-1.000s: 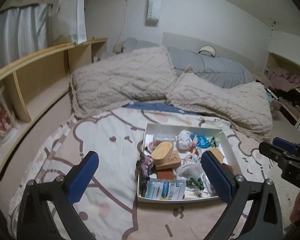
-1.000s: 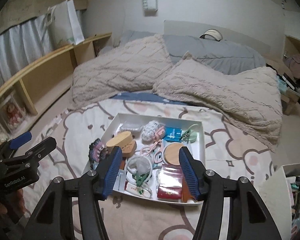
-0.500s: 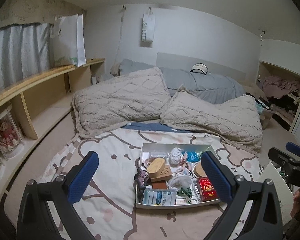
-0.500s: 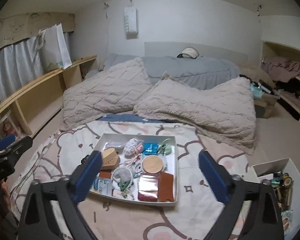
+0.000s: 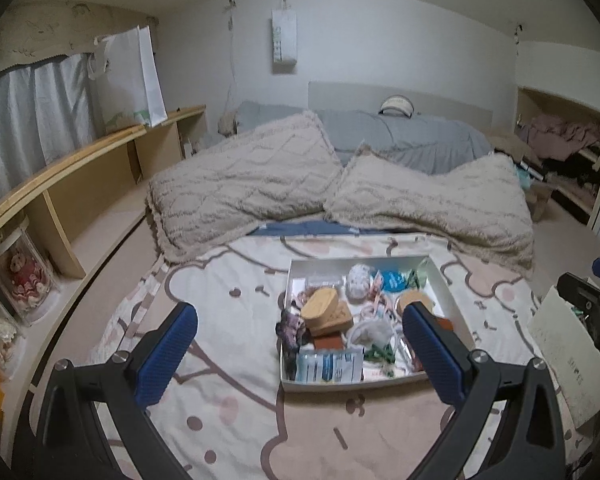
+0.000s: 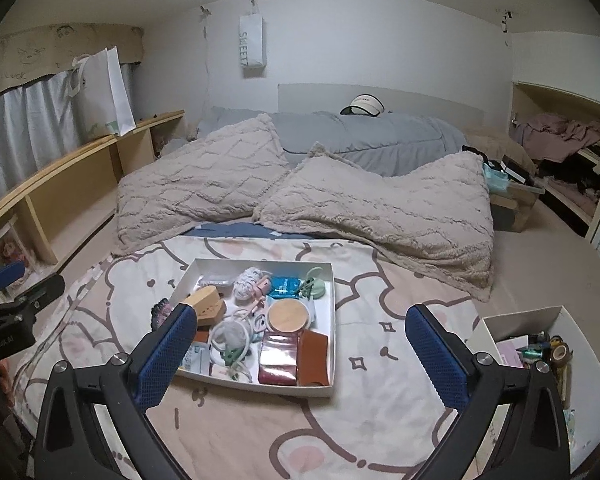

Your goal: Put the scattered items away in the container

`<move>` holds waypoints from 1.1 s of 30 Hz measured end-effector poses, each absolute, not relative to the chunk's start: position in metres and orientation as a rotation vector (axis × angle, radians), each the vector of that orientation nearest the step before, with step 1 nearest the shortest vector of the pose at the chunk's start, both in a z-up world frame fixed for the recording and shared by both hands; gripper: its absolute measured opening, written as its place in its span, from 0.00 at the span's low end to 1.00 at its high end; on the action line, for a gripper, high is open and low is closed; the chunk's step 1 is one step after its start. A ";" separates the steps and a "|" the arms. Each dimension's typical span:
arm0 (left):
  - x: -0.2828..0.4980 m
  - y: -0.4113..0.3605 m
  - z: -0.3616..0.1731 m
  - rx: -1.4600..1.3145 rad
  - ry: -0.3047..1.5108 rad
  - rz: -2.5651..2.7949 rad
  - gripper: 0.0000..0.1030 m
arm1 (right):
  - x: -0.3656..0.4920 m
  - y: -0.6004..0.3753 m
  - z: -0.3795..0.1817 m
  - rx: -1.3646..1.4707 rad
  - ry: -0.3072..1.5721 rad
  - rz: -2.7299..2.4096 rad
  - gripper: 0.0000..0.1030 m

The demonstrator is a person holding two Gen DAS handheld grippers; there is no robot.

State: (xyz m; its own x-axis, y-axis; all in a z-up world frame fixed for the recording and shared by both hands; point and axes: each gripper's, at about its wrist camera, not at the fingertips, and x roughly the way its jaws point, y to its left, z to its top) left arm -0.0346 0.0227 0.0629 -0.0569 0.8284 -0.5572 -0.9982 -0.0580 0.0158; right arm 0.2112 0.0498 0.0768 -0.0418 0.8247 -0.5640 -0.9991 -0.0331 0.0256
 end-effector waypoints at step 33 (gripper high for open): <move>-0.023 0.036 0.027 -0.542 0.590 1.557 1.00 | 0.199 0.061 0.035 -0.605 0.610 1.533 1.00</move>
State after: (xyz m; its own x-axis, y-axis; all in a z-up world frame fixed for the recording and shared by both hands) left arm -0.0233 0.0362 0.0275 -0.0665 0.7521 -0.6557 -0.9978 -0.0456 0.0489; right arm 0.1993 0.0611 0.0351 -0.0449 0.7155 -0.6972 -0.9989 -0.0422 0.0210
